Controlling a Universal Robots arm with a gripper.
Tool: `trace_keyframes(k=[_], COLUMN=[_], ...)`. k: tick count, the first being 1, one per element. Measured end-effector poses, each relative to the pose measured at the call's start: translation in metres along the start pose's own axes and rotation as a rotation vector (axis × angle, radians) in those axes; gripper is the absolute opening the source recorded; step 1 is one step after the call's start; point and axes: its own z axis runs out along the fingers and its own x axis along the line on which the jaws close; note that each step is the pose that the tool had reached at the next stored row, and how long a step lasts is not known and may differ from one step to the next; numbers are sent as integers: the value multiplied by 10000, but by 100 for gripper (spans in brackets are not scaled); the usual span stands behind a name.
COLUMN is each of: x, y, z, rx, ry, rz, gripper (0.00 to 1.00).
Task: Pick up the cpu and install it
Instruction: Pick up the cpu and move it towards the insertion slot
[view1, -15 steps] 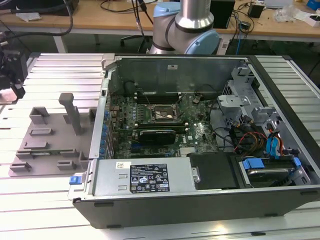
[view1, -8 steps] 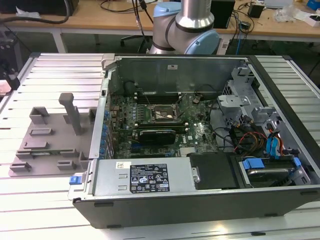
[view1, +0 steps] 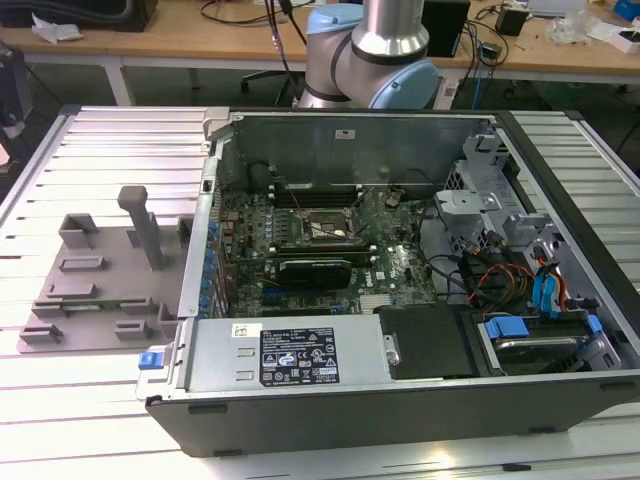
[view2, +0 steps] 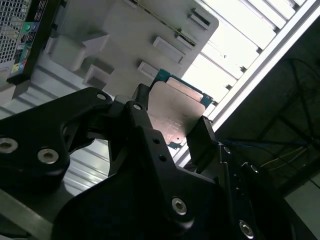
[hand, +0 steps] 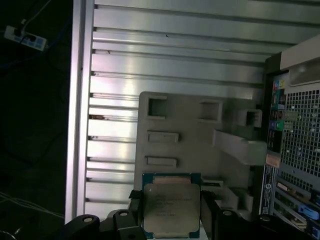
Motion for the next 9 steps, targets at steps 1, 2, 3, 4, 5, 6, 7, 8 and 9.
trace_keyframes(k=[1, 2, 3, 4, 5, 6, 7, 8, 9], x=[-1, -1, -2, -3, -4, -4, -5, -7, -8], y=[-2, -4, -6, -7, -10, -11, -13, -16, -18], z=[-37, -60, -98, -123, -158, -180, -212, -266, -296], rx=[1, 1, 0, 0, 0, 0, 0, 0, 1], ry=[1, 1, 0, 0, 1, 1, 0, 0, 0], rz=[0, 0, 0, 0, 0, 0, 0, 0, 0], gripper=[55, 55, 55, 55, 55, 55, 55, 55, 55])
